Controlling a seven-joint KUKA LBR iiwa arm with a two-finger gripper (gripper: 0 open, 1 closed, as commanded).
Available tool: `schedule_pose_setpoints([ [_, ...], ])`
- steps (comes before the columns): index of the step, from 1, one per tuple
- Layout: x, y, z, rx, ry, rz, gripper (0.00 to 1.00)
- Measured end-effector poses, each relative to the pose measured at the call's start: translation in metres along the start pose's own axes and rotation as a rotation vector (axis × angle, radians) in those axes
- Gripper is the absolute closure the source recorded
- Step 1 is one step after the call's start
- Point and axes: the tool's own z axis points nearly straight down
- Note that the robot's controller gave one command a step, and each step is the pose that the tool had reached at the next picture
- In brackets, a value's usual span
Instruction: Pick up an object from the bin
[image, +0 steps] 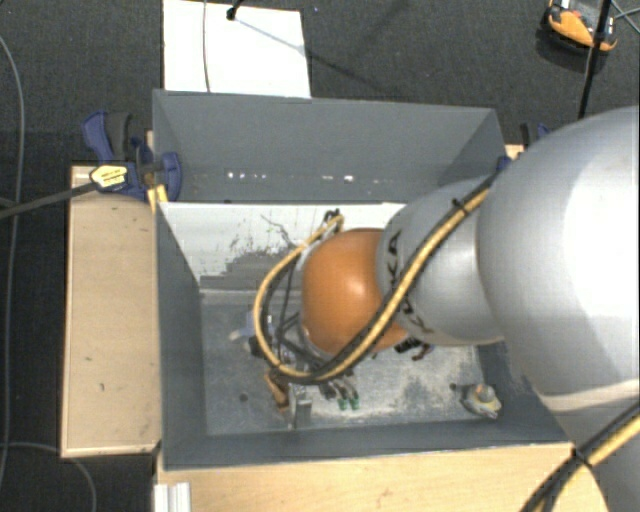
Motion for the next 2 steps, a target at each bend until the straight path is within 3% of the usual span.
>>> schedule_pose_setpoints([
  [2,0.0,0.0,0.0,0.0,0.0,0.001,1.0],
])
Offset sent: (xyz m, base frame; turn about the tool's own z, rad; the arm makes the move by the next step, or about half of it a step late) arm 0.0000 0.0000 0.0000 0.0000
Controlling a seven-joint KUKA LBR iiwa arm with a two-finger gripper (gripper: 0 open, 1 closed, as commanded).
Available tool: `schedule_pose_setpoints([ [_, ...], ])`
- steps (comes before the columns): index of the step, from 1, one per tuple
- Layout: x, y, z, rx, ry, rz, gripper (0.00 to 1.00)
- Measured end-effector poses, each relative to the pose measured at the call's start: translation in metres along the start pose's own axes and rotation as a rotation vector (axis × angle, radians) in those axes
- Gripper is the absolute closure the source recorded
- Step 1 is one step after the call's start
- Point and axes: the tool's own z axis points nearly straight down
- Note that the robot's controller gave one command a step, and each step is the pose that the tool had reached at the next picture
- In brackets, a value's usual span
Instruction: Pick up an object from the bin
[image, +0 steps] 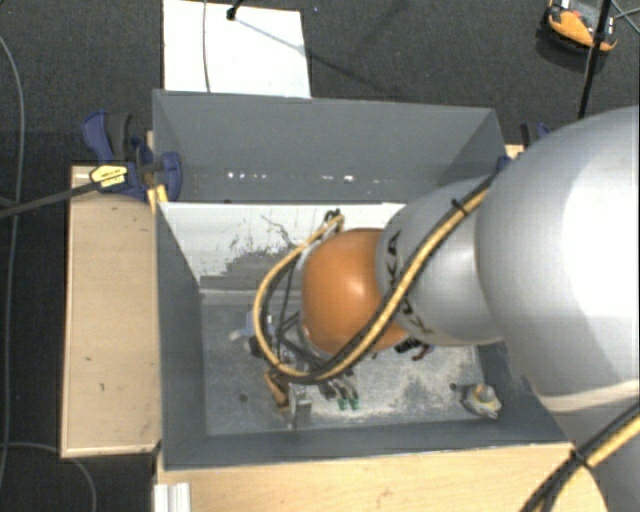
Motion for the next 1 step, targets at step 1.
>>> schedule_pose_setpoints([
  [1,-0.0191,-0.0184,0.0026,-0.005,-0.008,-0.155,1.0],
])
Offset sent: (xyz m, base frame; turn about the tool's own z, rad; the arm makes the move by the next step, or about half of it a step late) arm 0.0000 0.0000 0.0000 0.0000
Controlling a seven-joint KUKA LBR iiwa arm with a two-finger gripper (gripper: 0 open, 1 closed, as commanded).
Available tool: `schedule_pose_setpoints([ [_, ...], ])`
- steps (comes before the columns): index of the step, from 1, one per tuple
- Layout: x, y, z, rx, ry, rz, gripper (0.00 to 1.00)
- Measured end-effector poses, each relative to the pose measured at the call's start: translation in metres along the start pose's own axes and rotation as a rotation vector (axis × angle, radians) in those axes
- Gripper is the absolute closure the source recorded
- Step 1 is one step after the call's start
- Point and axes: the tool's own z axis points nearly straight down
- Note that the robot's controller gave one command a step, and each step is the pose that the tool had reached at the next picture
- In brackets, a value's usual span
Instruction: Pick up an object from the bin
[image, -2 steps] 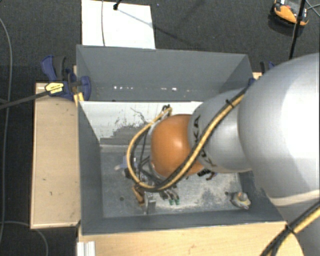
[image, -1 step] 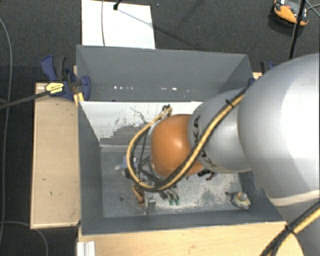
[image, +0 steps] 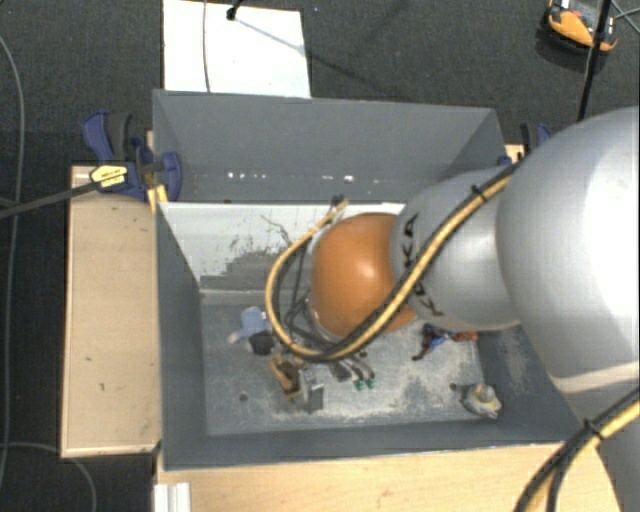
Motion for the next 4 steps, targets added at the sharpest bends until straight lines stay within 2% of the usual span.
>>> schedule_pose_setpoints([
  [4,0.0001,-0.0001,0.0001,0.0,0.001,0.012,1.0],
])
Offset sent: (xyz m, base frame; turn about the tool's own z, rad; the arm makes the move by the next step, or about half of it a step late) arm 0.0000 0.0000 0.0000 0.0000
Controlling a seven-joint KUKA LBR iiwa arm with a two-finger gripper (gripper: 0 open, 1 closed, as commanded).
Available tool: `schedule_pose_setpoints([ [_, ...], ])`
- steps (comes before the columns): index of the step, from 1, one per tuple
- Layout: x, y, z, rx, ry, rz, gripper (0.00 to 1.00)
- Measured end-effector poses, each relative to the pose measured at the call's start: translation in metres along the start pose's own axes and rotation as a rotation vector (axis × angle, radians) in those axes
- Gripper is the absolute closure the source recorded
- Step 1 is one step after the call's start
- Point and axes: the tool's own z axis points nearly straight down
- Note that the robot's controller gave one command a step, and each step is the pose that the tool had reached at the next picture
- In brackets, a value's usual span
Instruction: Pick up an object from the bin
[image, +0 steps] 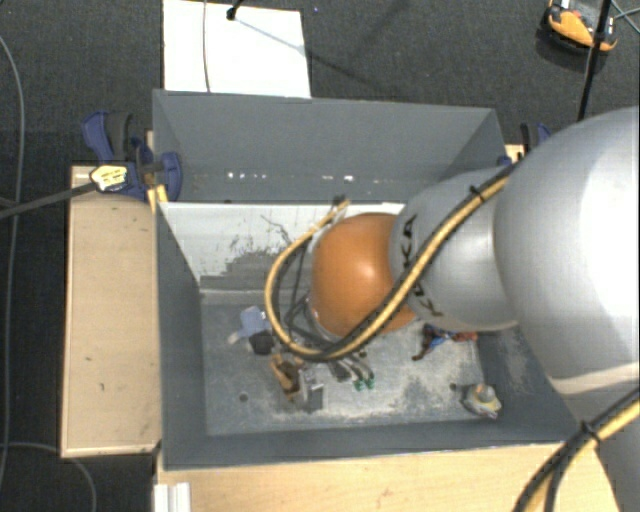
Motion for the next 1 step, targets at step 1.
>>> schedule_pose_setpoints([
  [1,0.0,0.0,0.0,0.0,0.0,0.002,1.0],
])
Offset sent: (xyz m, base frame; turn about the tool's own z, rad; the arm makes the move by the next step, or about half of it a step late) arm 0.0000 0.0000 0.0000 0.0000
